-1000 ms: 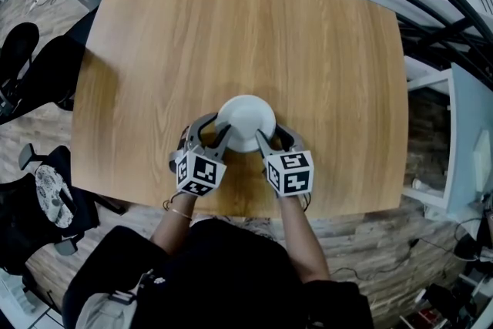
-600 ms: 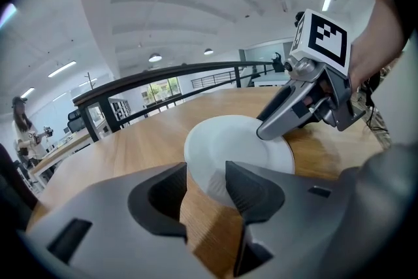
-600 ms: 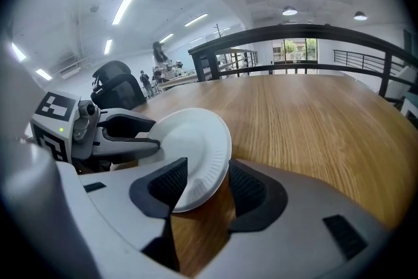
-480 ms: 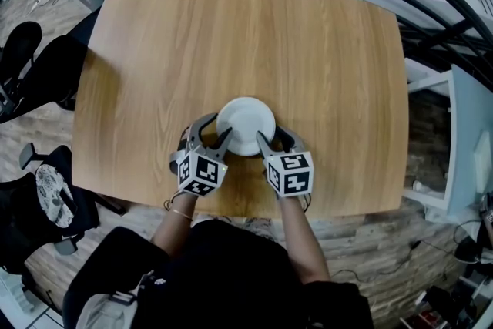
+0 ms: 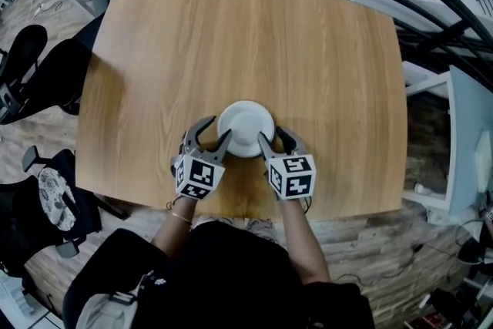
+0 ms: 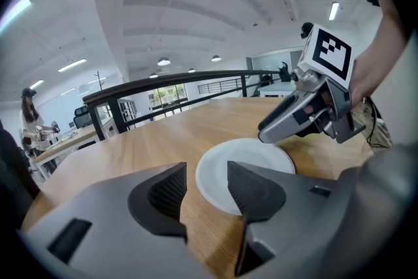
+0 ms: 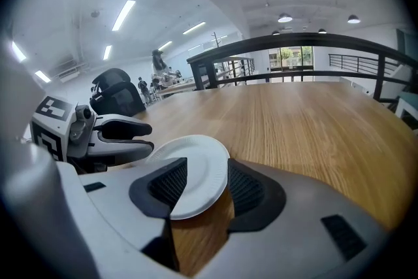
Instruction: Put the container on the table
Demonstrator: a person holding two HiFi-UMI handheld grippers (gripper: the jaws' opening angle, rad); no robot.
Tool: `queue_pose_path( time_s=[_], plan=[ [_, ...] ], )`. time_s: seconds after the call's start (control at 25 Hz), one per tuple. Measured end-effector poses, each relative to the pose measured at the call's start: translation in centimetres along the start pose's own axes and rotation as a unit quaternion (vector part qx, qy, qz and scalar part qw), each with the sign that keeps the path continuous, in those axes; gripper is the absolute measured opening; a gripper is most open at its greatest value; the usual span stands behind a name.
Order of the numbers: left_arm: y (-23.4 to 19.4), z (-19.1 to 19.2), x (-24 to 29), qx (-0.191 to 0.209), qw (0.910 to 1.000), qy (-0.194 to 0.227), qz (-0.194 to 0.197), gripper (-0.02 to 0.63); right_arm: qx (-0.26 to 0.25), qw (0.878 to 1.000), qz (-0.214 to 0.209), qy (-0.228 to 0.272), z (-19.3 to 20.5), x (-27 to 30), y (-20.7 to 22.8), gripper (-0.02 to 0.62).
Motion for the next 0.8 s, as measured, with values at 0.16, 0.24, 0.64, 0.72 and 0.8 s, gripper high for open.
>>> queue_pose_path(
  time_s=[0.16,0.24,0.64,0.72,0.8],
  plan=[
    [-0.3,-1.3,-1.1,-0.007,0.9997,0.023,-0.003,0.189,0.008,0.999,-0.007,0.038,-1.2,-0.9,-0.3,0.156],
    [-0.1,-2.4,-1.7,0.005,0.9985,0.054,0.006,0.125,0.014,0.998,-0.009,0.053,-1.7,-1.5,-0.4,0.110],
    [0.8,-7.3,-4.7,0.042,0.9883,0.146,0.009,0.032,0.025,0.993,0.002,0.115,-4.4,-5.2,-0.1,0.035],
    [1.1,-8.3,-5.0,0.045,0.9870,0.154,0.010,0.032,0.027,0.992,0.001,0.124,-5.0,-6.0,0.0,0.035],
    [1.3,-9.4,-5.4,0.050,0.9851,0.164,0.009,0.032,0.030,0.991,0.000,0.131,-5.6,-6.6,0.1,0.035]
  ],
)
Point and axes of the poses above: the fingertips, and each gripper's own axes: x forward along the fingers, y to its right, z out of its underside, the point moved 8 cm from there along -x, backward along the fingers, and after that the axes turned 14 degrees about z, right-handed, at the moved point
